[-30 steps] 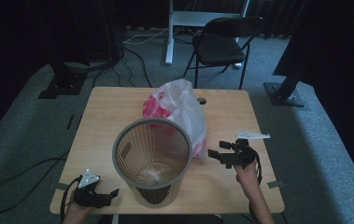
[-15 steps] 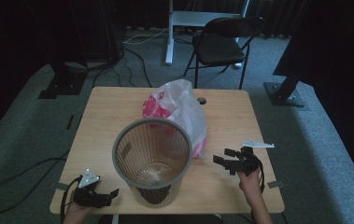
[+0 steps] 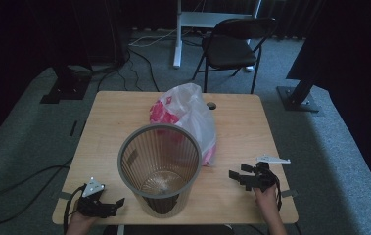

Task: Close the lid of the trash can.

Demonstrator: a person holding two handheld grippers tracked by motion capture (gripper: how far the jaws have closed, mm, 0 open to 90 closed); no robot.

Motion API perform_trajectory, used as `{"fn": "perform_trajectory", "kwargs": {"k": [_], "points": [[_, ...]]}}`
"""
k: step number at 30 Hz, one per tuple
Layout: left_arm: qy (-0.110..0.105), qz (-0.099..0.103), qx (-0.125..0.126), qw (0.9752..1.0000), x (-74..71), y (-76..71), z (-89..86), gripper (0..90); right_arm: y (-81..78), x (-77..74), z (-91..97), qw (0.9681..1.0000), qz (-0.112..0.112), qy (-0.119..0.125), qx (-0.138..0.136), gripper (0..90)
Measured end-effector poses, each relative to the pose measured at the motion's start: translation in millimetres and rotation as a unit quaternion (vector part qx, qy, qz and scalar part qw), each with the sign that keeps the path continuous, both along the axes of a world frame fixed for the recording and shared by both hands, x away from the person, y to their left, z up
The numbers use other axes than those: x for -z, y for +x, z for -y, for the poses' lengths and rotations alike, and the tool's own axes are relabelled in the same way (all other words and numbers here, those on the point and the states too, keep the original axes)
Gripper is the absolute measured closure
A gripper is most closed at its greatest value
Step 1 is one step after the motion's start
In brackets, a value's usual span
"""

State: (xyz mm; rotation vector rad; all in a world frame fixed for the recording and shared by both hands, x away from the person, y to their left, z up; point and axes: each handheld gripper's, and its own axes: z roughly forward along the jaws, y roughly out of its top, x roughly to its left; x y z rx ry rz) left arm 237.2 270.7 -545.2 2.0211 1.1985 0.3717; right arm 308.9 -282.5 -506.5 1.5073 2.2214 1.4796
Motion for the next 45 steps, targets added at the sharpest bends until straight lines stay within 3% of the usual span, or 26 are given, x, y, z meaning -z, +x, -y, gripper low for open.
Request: {"fn": "perform_trajectory", "kwargs": {"k": [12, 25, 34, 45], "points": [[0.000, 0.000, 0.000, 1.0000, -0.1, -0.2, 0.0, 0.9, -9.7, 11.1, 12.1, 0.9997, 0.019, -0.015, -0.001, 15.8], [0.002, -0.001, 0.001, 1.0000, 0.1, 0.0, 0.8, 0.9, -27.1, 24.0, 30.7, 0.9988, 0.023, -0.028, 0.033, 15.6], [0.001, -0.001, 0.001, 1.0000, 0.1, -0.1, 1.1, 0.9, -40.2, 31.6, 33.1, 0.9959, 0.043, -0.066, 0.045, 14.0], [0.001, -0.002, 0.002, 1.0000, 0.0, -0.2, 0.9, 0.9, -51.0, 39.3, 36.2, 0.9960, 0.037, -0.069, 0.041, 13.8]]}}
